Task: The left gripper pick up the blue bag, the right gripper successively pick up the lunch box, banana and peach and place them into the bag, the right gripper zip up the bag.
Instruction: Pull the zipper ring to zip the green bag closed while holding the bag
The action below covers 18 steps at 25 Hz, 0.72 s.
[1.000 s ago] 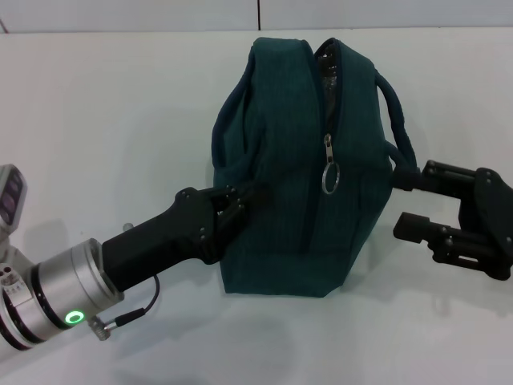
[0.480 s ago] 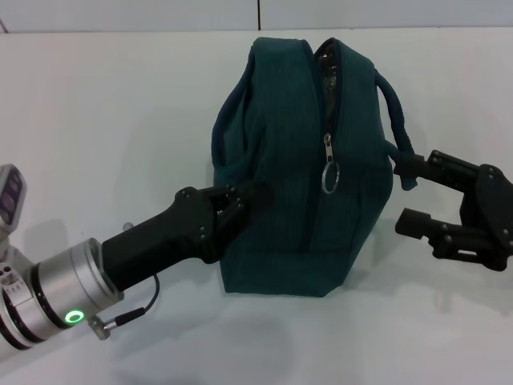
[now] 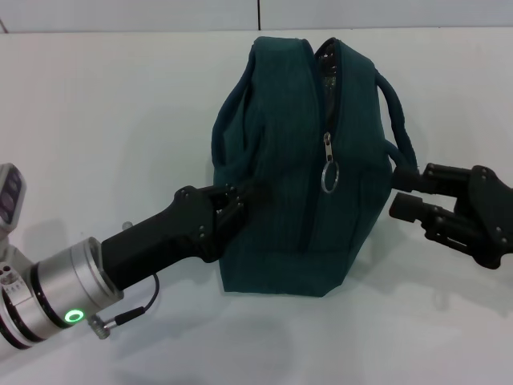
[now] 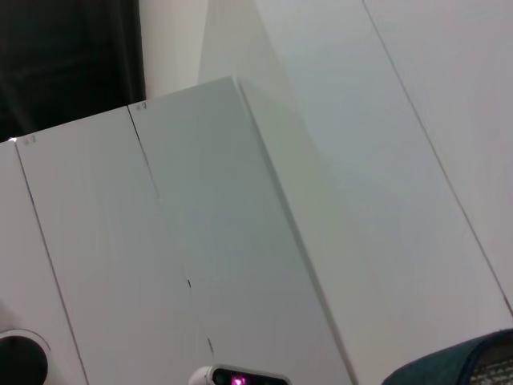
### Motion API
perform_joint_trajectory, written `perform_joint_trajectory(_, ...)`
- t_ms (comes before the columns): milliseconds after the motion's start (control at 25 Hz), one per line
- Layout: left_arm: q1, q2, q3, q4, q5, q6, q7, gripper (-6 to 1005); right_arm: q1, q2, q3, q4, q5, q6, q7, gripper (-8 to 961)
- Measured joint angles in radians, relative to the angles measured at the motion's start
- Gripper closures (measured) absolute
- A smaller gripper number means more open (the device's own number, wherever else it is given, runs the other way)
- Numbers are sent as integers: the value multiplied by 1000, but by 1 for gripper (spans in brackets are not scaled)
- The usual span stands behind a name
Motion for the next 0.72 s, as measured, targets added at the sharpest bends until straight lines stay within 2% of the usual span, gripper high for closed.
perform_joint_trajectory(320,0,0,0,0,0,1,0,951,21,6,-3,16,0,9,20,643)
perform_joint_trajectory(560,0,0,0,0,0,3,2,950,82,7,-6,104,-4,59,21,356)
perform_joint_trajectory(720,0,0,0,0,0,3,4,950,94,8,-16,108,-6,72,21,187)
